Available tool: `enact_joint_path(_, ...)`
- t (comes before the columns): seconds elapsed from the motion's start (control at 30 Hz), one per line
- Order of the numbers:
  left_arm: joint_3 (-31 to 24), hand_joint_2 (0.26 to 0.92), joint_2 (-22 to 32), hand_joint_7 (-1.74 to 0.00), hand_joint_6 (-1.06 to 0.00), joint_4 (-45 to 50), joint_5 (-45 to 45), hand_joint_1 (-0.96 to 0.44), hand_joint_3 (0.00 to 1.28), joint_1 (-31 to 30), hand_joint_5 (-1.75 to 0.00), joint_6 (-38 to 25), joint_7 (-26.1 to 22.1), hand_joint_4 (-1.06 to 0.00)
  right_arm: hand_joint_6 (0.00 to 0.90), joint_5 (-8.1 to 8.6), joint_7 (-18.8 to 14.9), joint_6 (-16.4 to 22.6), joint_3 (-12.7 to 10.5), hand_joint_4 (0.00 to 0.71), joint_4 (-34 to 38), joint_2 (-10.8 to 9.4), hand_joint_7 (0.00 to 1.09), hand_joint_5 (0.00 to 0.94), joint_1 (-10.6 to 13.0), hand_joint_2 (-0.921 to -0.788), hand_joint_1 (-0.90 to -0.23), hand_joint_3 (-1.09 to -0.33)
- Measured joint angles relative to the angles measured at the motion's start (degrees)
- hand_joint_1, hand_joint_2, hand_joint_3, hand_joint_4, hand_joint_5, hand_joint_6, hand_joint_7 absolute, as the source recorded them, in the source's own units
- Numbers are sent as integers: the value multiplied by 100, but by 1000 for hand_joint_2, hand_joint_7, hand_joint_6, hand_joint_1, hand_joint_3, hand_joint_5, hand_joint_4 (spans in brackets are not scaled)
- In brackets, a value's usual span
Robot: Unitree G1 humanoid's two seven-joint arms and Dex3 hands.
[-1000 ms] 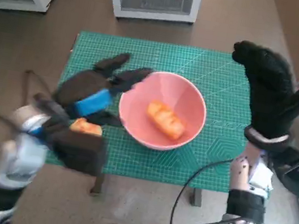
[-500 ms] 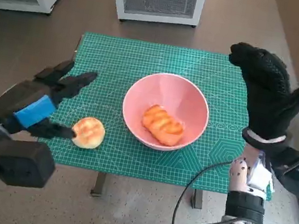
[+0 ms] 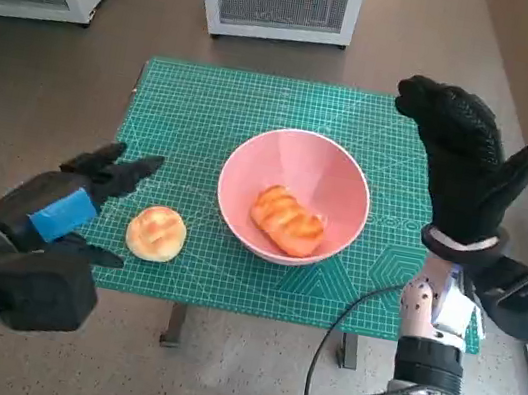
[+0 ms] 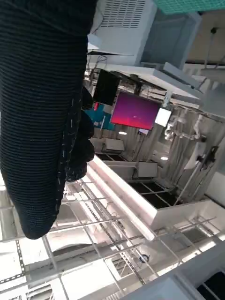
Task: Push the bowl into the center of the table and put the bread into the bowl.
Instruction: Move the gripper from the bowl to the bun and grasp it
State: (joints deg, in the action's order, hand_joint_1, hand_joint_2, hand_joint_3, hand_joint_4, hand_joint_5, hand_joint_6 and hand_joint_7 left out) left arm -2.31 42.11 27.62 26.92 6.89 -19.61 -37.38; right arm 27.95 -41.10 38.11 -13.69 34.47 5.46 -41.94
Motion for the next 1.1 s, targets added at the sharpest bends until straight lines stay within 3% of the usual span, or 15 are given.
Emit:
enact_joint_path(0.63,1316,713,-285,-3,-175,-1486,728,-110,5,679,-5,30,386,-13,13,110,-87,-145,1,229,-102,15,582,1,5,-921,-580,-592)
enact_joint_path(1.1,1778,729,-645,-20,-236,-2777,1042,-48,9,1187,-27,86,777,-153,17,85,-87,-26,-58,232,-102,75,578,2,13,-921,-584,-587)
